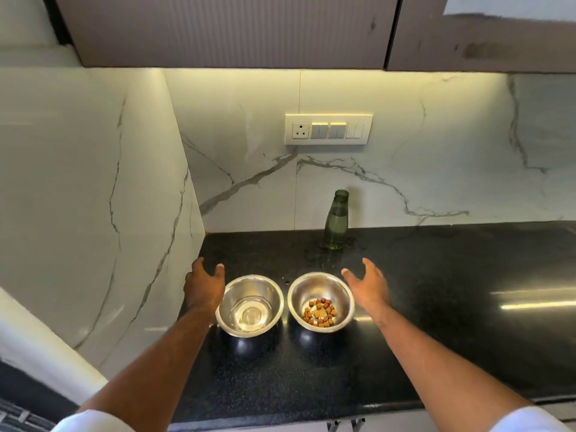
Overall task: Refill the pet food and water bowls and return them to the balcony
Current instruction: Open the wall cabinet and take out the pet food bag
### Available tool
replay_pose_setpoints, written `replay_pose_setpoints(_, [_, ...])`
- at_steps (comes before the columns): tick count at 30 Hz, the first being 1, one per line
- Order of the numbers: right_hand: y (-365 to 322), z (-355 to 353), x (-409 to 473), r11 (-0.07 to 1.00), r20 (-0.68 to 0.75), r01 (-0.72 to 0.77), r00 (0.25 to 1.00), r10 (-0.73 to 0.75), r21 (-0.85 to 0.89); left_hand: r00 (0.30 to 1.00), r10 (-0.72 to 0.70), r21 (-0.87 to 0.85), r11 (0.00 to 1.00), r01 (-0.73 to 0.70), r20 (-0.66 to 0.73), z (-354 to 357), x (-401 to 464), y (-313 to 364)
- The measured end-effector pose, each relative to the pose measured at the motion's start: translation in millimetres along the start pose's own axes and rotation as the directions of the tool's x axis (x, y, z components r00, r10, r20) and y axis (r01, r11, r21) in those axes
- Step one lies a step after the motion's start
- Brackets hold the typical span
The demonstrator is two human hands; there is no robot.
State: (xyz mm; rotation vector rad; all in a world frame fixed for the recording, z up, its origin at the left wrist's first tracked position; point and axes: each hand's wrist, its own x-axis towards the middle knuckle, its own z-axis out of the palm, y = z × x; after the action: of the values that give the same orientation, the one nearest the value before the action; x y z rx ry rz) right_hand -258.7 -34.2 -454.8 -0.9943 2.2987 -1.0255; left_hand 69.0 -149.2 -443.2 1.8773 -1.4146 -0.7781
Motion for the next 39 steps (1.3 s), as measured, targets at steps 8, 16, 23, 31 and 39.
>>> replay_pose_setpoints(8, [-116.7,-47.3,34.3,0.912,-0.046,0.409,0.912,-0.408,0.007,0.781,0.517,0.119,0.852,-0.51,-0.35,-43.2,-5.3,118.4])
replay_pose_setpoints(16, [-222.0,-91.3,37.6,0.786,-0.126,0.599,0.801,-0.586,0.153,0.531,0.68,0.251,0.705,-0.664,-0.506,-79.1,-26.4,204.5])
replay_pose_setpoints(23, [-296.9,-132.0,22.3,0.556,-0.216,0.519,0.827,-0.52,0.649,0.435,0.721,0.383,0.671,-0.635,-0.54,-103.2,-29.2,259.7])
replay_pose_setpoints(31, [-328.7,-150.9,5.6,0.004,-0.066,0.071,0.936,-0.345,0.997,0.434,0.779,0.487,0.624,-0.612,-0.453,-119.4,-32.2,299.5])
replay_pose_setpoints(39, [-323.6,-166.5,-11.7,0.047,-0.047,0.062,0.957,-0.285,0.997,0.426,0.778,0.485,0.624,-0.613,-0.462,-126.6,-52.0,311.7])
